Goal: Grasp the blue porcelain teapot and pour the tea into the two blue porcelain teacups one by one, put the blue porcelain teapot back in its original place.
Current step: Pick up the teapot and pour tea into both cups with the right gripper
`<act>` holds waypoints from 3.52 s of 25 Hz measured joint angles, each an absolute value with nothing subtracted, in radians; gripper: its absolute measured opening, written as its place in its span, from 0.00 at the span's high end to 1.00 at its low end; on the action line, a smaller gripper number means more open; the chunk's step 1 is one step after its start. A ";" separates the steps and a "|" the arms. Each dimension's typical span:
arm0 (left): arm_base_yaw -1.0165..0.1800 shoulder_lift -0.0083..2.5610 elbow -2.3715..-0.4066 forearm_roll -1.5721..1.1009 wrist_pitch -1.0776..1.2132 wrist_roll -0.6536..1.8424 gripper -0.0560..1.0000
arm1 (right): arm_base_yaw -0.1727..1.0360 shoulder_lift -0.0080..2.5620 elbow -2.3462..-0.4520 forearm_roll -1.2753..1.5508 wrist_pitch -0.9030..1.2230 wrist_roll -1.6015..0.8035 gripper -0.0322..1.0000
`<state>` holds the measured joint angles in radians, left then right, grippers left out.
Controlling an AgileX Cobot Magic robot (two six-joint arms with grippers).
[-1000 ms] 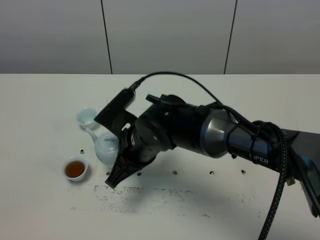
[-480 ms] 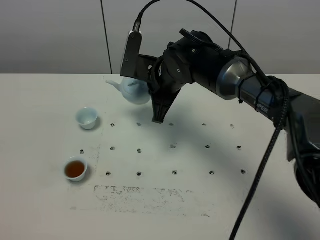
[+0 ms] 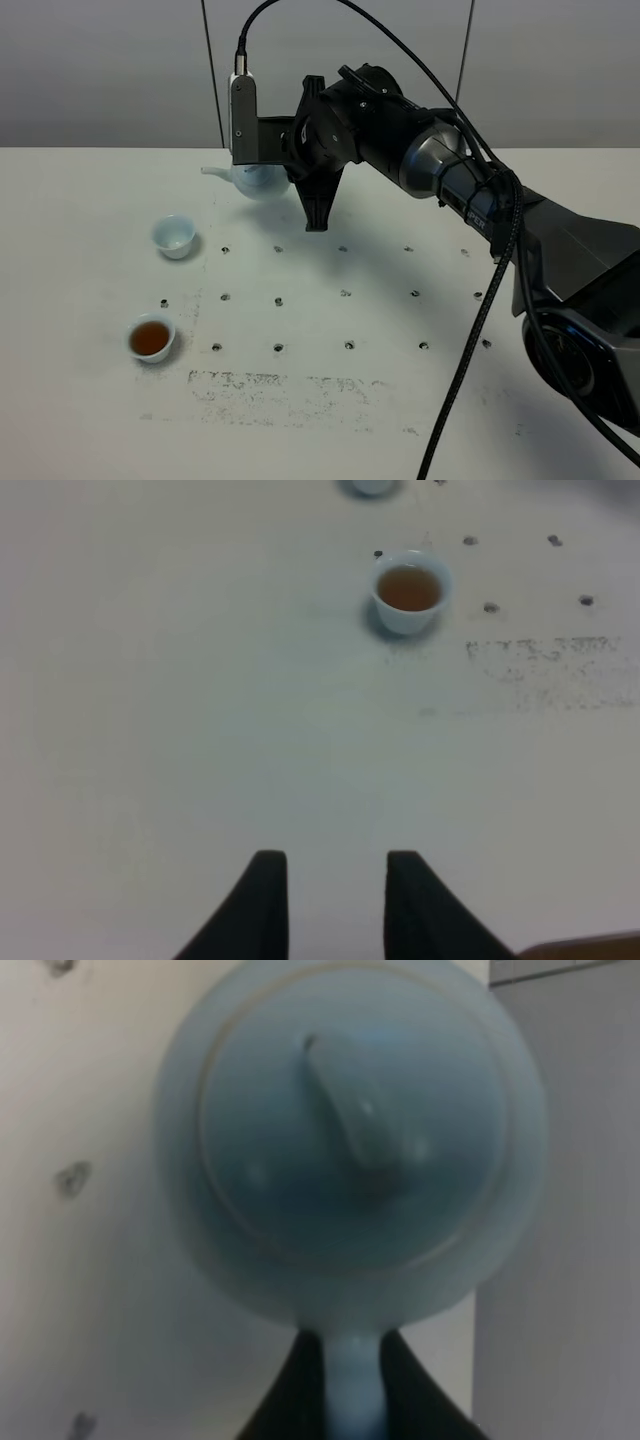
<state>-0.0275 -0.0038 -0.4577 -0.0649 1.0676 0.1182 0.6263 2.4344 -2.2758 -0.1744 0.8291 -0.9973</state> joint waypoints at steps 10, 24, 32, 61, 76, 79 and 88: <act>-0.027 -0.004 -0.458 -0.065 1.068 0.118 0.66 | 0.646 2.472 -2.282 -0.229 0.767 -1.074 0.90; -0.027 -0.004 -0.458 -0.065 1.068 0.118 0.66 | 0.711 2.507 -2.288 -0.338 0.688 -1.077 0.90; -0.027 -0.004 -0.458 -0.065 1.068 0.118 0.66 | 0.723 2.525 -2.288 -0.420 0.664 -1.077 0.90; -0.027 -0.004 -0.458 -0.065 1.068 0.118 0.66 | 0.752 2.556 -2.288 -0.694 0.618 -1.078 0.90; -0.027 -0.004 -0.458 -0.065 1.068 0.118 0.66 | 0.757 2.556 -2.288 -0.730 0.610 -1.138 0.90; -0.027 -0.004 -0.458 -0.065 1.068 0.118 0.66 | 0.759 2.556 -2.288 -0.741 0.599 -1.150 0.90; -0.027 -0.004 -0.458 -0.065 1.068 0.118 0.66 | 0.767 2.556 -2.288 -0.796 0.590 -1.168 0.90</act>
<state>-0.0275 -0.0038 -0.4577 -0.0649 1.0676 0.1182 0.7670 2.5560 -2.2880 -0.7960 0.5902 -1.1677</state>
